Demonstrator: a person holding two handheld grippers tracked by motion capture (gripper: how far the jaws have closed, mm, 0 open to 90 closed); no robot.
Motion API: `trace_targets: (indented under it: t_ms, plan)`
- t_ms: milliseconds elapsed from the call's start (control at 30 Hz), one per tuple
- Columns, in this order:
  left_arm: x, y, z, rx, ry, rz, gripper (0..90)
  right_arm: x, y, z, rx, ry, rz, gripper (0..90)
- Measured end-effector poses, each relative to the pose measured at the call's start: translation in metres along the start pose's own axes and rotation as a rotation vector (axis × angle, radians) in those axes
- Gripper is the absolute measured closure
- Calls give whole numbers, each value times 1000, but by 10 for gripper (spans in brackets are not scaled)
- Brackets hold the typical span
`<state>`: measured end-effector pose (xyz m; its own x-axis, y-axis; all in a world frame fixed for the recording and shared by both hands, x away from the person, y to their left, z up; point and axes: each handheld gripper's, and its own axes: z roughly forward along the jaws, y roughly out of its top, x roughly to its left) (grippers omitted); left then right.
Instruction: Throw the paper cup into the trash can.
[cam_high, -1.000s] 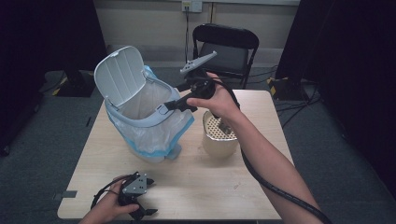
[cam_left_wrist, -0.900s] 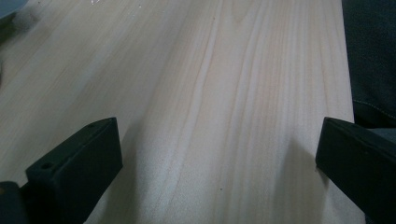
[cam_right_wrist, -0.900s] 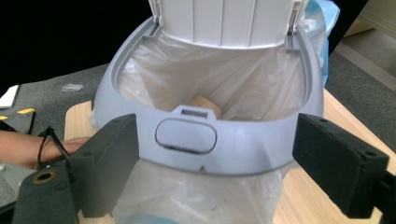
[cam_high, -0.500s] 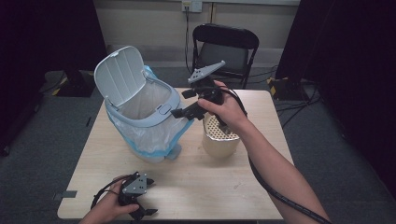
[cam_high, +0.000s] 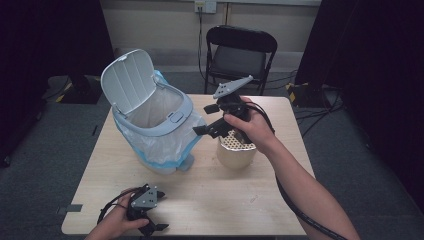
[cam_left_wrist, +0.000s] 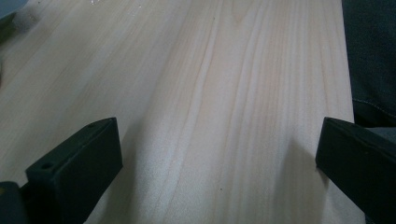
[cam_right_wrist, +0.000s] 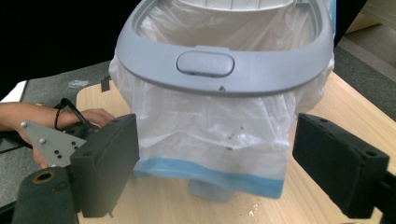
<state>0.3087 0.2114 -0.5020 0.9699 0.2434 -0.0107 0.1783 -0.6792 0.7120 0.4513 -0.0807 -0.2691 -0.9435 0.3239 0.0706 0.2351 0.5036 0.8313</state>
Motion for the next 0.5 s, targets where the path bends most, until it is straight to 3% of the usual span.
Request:
trace_targets:
  t_ms: [500]
  plan:
    - [0,0,0,-6,1,-2,0,4,-25,-6,15,-12,1,142]
